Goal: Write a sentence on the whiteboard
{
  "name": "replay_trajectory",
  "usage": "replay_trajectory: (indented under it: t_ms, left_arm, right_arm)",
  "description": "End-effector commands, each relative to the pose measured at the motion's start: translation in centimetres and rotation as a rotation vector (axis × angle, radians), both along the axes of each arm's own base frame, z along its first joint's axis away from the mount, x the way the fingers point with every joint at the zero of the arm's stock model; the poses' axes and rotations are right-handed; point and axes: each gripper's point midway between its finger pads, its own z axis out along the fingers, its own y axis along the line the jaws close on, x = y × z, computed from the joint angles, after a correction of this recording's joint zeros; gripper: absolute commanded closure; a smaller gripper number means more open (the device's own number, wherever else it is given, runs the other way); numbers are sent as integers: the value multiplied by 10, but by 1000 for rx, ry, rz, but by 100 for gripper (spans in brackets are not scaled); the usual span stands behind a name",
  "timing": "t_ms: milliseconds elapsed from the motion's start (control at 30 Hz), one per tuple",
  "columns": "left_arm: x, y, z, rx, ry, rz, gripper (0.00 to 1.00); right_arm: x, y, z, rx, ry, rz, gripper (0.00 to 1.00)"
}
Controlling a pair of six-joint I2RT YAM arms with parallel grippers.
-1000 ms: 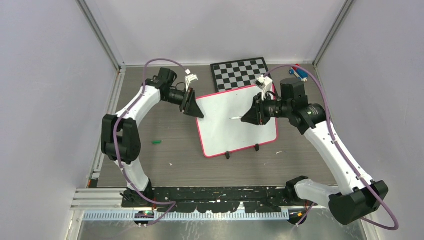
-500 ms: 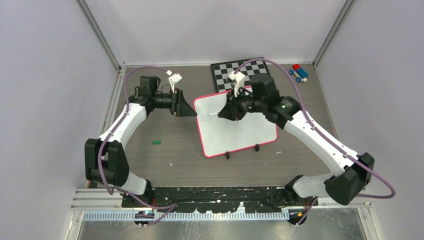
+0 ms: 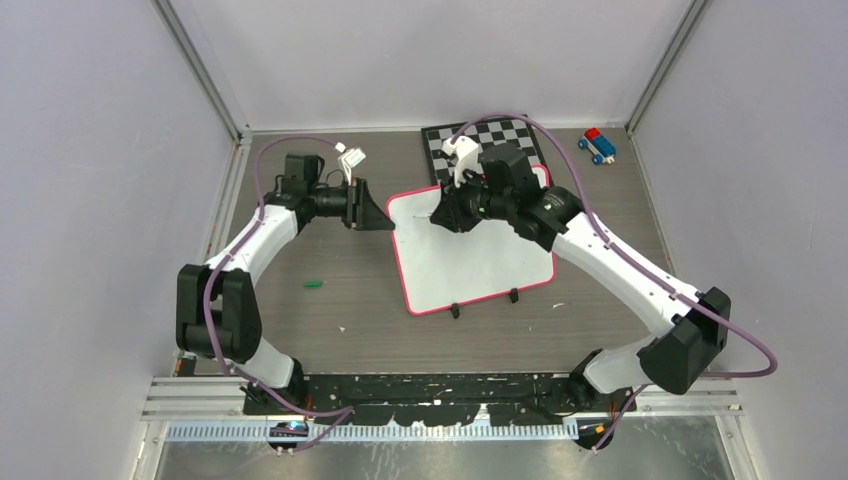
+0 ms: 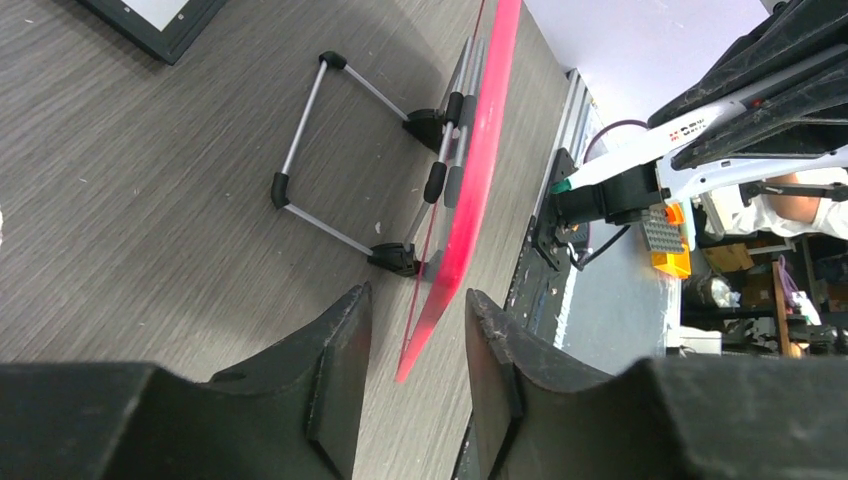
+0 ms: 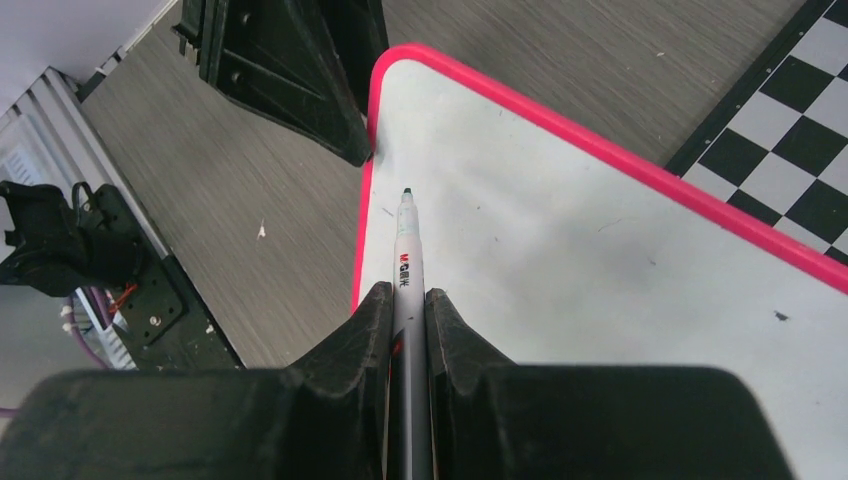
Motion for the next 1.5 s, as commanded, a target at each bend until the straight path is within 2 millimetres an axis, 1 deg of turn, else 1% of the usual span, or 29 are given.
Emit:
replay_trajectory:
  t_ms: [0, 200, 433, 600, 900, 1067, 1267, 1467]
  left_arm:
    - [5, -4, 11, -35, -50, -35, 62]
    - [5, -6, 13, -58, -44, -43, 82]
    - [3, -8, 10, -63, -45, -53, 93]
    - [1, -8, 10, -63, -55, -59, 100]
    - [0, -8, 8, -62, -58, -64, 100]
    - [0, -8, 9, -62, -63, -64, 100]
    - [-1, -8, 9, -63, -63, -66, 100]
    - [-2, -8, 9, -60, -66, -67, 100]
  right_arm:
    - [15, 12, 30, 62, -75, -24, 100]
    - [19, 21, 30, 69, -56, -18, 100]
    - [25, 31, 36, 85, -48, -7, 100]
    - [30, 37, 33, 77, -46, -11, 100]
    - [41, 39, 30, 68, -54, -37, 100]
    - [44, 41, 27, 64, -51, -41, 100]
    - [44, 38, 15, 41, -40, -50, 100]
    - [37, 31, 0, 9, -22, -49, 100]
